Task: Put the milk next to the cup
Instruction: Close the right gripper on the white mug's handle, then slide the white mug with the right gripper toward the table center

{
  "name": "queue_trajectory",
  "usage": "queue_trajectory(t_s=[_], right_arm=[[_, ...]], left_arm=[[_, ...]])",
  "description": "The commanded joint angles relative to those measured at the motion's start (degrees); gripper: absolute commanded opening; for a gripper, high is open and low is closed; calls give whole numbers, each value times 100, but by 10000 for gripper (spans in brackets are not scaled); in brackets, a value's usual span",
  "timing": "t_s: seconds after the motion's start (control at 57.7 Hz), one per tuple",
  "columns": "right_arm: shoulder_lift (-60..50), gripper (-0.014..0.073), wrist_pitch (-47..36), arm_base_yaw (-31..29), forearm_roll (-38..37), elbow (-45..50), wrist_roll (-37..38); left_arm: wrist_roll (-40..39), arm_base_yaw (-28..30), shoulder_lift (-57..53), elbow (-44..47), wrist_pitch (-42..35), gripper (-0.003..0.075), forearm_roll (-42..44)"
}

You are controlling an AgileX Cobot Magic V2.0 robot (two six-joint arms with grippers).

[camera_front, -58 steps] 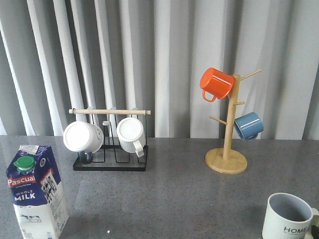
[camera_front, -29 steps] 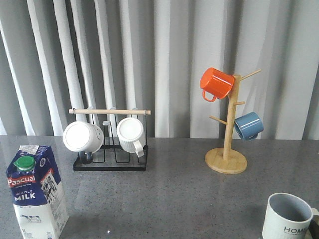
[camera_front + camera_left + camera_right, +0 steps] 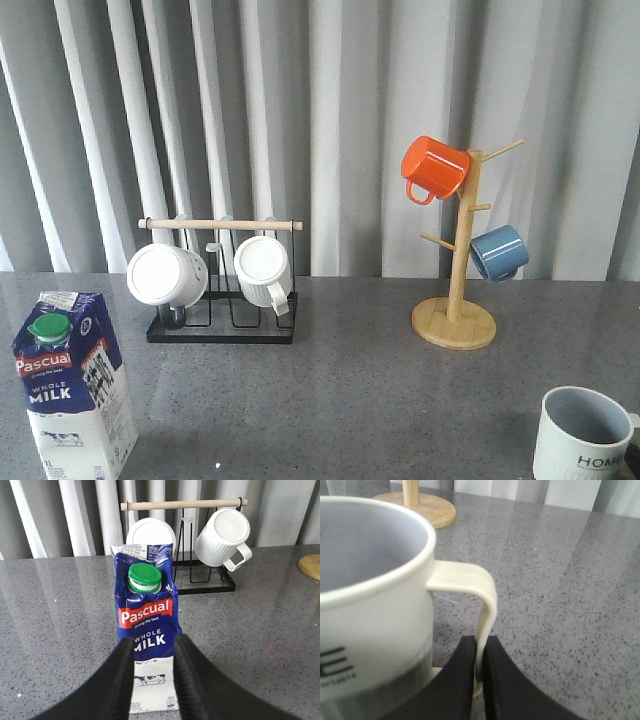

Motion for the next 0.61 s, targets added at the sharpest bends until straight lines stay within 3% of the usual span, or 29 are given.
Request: queue_trajectory(t_s=[0.0, 0.225, 0.346, 0.485, 0.589], right_arm=[[-151, -11, -416, -38, -11, -225, 5], [-184, -8, -504, -20, -348, -284, 135], [-358, -6, -549, 104, -332, -287, 662], [-745, -4, -317, 687, 83, -299, 736], [-1035, -4, 343, 1518, 920, -458, 606]], left_arm=[[-46, -38, -27, -208, -392, 206, -22], [-46, -38, -27, -208, -392, 206, -22], [-46, -38, -27, -208, -392, 206, -22], [-46, -38, -27, -208, -392, 206, -22], [-46, -38, -27, -208, -392, 206, -22]])
